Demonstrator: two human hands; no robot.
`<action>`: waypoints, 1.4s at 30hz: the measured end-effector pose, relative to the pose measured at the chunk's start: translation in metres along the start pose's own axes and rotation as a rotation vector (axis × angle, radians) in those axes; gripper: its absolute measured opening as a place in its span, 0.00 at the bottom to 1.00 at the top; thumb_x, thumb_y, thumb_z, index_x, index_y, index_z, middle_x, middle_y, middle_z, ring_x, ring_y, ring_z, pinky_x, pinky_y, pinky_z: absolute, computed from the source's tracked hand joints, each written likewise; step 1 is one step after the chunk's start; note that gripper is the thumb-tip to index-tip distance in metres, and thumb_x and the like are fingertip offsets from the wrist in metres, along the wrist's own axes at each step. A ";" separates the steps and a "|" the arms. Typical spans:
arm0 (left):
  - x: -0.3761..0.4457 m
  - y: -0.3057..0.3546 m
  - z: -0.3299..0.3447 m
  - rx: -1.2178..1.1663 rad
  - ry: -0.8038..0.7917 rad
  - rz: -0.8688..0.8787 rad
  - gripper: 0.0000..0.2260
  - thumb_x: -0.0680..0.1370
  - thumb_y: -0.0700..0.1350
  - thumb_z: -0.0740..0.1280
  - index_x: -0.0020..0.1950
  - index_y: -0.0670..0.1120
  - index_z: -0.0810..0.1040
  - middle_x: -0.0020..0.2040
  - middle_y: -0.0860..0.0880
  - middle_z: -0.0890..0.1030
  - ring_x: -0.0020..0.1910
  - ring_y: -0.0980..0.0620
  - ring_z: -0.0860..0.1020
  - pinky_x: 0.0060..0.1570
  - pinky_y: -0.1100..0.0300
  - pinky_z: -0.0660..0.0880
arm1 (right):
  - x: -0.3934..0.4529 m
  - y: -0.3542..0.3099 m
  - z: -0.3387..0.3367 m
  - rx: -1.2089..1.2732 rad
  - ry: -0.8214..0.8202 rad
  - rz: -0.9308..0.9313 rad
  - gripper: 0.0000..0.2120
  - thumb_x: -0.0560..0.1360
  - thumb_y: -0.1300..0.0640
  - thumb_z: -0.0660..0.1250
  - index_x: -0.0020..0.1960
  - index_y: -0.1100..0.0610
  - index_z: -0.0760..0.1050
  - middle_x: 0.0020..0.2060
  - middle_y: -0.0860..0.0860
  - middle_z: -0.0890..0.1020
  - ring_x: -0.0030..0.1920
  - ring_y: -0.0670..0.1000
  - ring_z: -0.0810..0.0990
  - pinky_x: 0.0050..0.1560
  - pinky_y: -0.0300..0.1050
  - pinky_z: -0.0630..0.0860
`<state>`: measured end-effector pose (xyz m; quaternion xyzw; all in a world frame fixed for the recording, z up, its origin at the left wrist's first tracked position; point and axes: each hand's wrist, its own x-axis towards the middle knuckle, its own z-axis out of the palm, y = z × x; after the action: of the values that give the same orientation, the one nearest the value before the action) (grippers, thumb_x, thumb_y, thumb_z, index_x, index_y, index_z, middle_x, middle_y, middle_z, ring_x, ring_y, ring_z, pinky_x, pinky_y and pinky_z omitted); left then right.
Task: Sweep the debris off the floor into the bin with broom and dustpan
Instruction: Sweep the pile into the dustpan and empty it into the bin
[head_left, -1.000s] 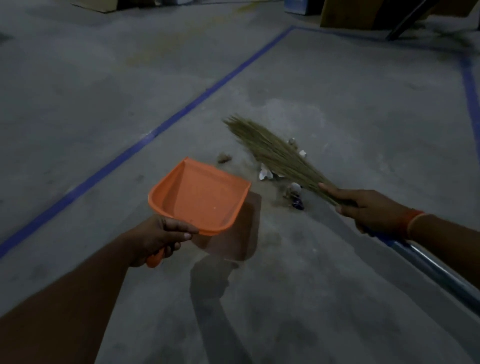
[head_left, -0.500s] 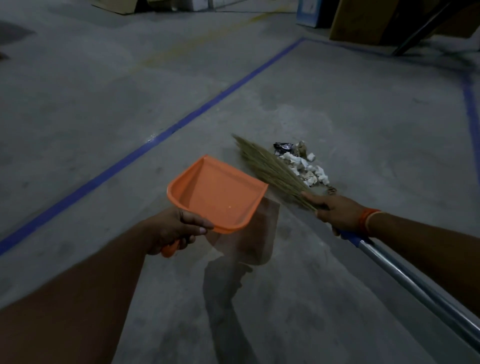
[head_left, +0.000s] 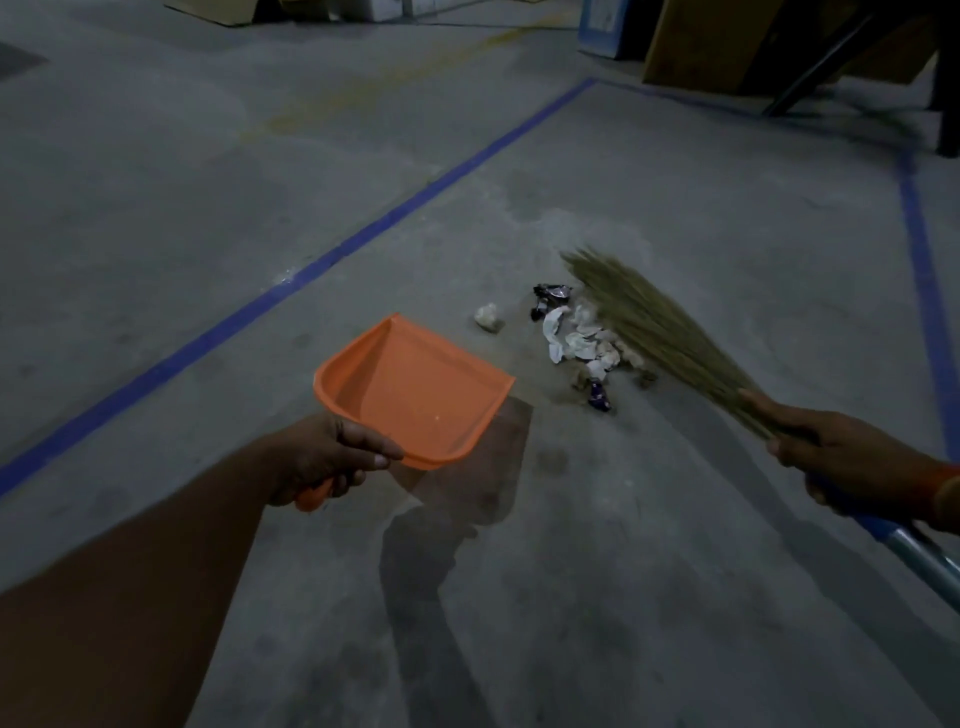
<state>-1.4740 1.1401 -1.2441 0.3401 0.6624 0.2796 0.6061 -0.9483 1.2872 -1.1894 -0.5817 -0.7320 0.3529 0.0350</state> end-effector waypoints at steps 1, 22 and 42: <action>0.002 0.000 -0.001 -0.008 0.006 -0.002 0.09 0.77 0.31 0.68 0.53 0.38 0.85 0.38 0.40 0.77 0.29 0.55 0.74 0.25 0.65 0.70 | 0.004 0.004 -0.001 0.011 0.008 0.018 0.27 0.82 0.57 0.59 0.71 0.29 0.59 0.31 0.62 0.76 0.26 0.54 0.74 0.28 0.46 0.75; -0.007 0.012 0.016 0.038 0.029 -0.053 0.10 0.77 0.31 0.68 0.55 0.38 0.84 0.40 0.41 0.79 0.28 0.55 0.75 0.24 0.65 0.70 | 0.087 -0.103 0.079 -0.003 -0.177 -0.230 0.29 0.81 0.59 0.59 0.76 0.37 0.57 0.44 0.60 0.79 0.29 0.55 0.81 0.29 0.46 0.79; -0.008 0.016 0.022 0.087 0.017 -0.037 0.10 0.77 0.30 0.67 0.53 0.38 0.84 0.41 0.41 0.80 0.27 0.56 0.74 0.23 0.65 0.69 | 0.001 -0.007 0.025 0.040 -0.073 -0.069 0.27 0.82 0.58 0.58 0.71 0.30 0.60 0.33 0.57 0.78 0.24 0.51 0.75 0.27 0.47 0.76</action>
<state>-1.4499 1.1428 -1.2295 0.3517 0.6853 0.2423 0.5900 -0.9657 1.2756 -1.2050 -0.5422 -0.7452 0.3870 0.0321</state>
